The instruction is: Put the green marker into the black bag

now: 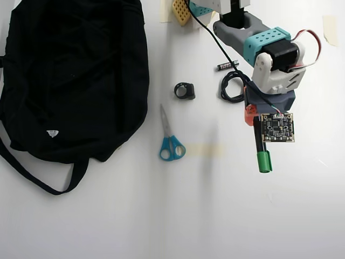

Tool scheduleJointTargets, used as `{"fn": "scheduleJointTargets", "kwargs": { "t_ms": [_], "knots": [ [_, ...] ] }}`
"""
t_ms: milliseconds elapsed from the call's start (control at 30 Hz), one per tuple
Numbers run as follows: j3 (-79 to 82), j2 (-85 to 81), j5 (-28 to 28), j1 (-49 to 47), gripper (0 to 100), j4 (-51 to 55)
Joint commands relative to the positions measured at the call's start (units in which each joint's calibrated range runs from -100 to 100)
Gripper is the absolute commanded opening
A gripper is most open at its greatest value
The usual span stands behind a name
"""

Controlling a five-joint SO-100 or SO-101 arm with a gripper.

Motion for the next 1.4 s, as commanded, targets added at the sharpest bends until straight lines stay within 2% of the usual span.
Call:
{"fn": "scheduleJointTargets", "kwargs": {
  "t_ms": [0,267,500,767,1033,1367],
  "knots": [
    [1.1,-8.7,4.0,2.4,2,0.8],
    [28.3,-28.0,8.5,8.9,2,0.7],
    [52.3,-47.4,10.0,11.3,2,0.5],
    [69.9,-65.3,9.8,10.5,2,0.5],
    [77.9,-76.2,9.0,15.4,2,0.4],
    [77.2,-75.7,8.2,30.3,2,0.3]
  ]
}}
